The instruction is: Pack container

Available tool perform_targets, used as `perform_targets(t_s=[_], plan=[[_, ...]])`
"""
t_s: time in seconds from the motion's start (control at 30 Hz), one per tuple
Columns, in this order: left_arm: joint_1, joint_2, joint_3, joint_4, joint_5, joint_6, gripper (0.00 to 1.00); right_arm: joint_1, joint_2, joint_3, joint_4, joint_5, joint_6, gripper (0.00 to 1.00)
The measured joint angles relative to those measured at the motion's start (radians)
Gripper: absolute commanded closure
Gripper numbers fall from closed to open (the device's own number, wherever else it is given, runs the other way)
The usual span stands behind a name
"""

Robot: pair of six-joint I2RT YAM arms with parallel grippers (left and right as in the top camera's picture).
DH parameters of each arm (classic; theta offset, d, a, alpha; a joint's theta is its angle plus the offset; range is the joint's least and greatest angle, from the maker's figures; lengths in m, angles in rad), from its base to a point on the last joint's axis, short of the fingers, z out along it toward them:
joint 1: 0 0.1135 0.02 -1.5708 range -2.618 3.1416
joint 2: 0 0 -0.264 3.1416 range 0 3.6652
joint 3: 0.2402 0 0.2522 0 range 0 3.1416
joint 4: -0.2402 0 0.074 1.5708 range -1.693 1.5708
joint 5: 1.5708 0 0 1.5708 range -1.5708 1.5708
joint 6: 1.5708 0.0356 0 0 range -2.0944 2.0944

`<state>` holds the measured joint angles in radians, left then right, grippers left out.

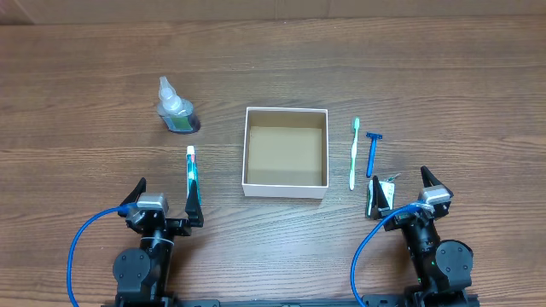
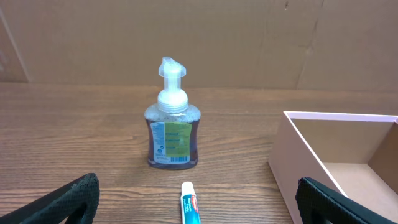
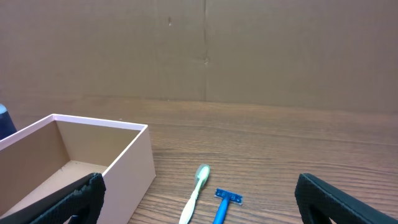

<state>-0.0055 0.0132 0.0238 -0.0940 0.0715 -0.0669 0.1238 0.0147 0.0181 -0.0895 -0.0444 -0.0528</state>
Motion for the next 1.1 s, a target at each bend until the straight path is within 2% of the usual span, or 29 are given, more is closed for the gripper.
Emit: perform_targets(t_s=[0.73, 0.83, 0.97, 1.1], plan=[[0.000, 0.000, 0.000, 0.003, 0.016, -0.010, 0.00, 0.000, 0.000, 0.000, 0.000, 0.000, 0.000, 0.00], [0.000, 0.000, 0.000, 0.013, 0.090, -0.101, 0.00, 0.000, 0.000, 0.000, 0.000, 0.000, 0.000, 0.00], [0.000, 0.000, 0.000, 0.027, 0.196, -0.298, 0.00, 0.000, 0.000, 0.000, 0.000, 0.000, 0.000, 0.00], [0.000, 0.000, 0.003, 0.022, 0.277, -0.388, 0.00, 0.000, 0.000, 0.000, 0.000, 0.000, 0.000, 0.00]])
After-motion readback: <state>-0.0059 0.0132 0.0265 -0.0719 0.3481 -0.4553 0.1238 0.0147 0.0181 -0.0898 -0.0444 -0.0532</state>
